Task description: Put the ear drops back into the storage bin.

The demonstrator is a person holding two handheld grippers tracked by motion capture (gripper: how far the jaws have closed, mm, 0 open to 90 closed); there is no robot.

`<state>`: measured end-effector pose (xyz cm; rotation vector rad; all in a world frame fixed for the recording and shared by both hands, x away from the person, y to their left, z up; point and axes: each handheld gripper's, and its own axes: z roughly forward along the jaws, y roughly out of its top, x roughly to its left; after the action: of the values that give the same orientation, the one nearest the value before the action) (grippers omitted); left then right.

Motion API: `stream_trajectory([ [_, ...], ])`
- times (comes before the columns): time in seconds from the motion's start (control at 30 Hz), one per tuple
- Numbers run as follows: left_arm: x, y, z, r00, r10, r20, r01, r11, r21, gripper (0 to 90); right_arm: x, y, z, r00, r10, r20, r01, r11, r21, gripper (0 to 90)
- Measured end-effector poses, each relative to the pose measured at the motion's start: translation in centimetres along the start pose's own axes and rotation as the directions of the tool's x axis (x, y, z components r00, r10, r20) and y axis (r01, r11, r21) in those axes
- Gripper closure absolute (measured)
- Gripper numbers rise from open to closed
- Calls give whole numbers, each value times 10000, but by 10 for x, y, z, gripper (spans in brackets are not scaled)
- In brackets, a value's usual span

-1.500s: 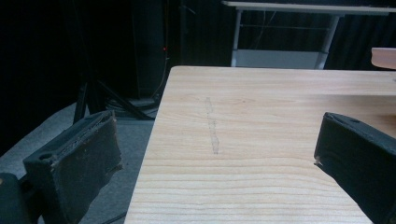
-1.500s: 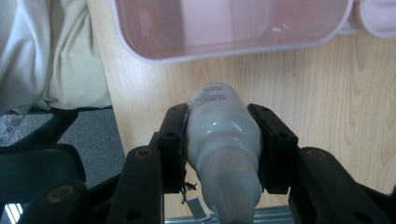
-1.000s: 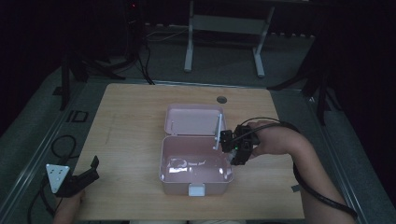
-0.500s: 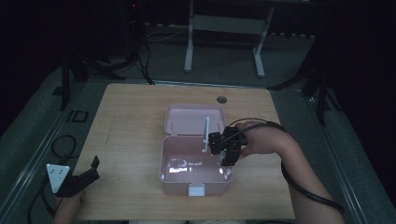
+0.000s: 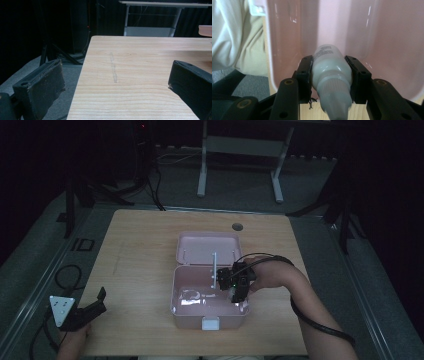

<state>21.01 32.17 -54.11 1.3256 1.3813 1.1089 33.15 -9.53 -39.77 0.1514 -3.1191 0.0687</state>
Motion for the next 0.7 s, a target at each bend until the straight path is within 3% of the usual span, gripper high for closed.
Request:
stream_trajectory([
  [0.23, 0, 0, -1, 10000, 29, 21, -29, 10000, -39, 4, -4, 5, 26, 9999, -144, -95, 149, 9986, 510, 597],
  [0.37, 0, 0, -2, 10000, 44, 14, -44, 10000, -23, 4, -5, 10, 36, 9991, -267, -320, 280, 9987, 419, 597],
  [0.7, 1, 0, -3, 10000, 53, -59, -53, 10000, 45, 4, -12, 17, 58, 9992, -233, -324, 260, 9960, 856, 597],
])
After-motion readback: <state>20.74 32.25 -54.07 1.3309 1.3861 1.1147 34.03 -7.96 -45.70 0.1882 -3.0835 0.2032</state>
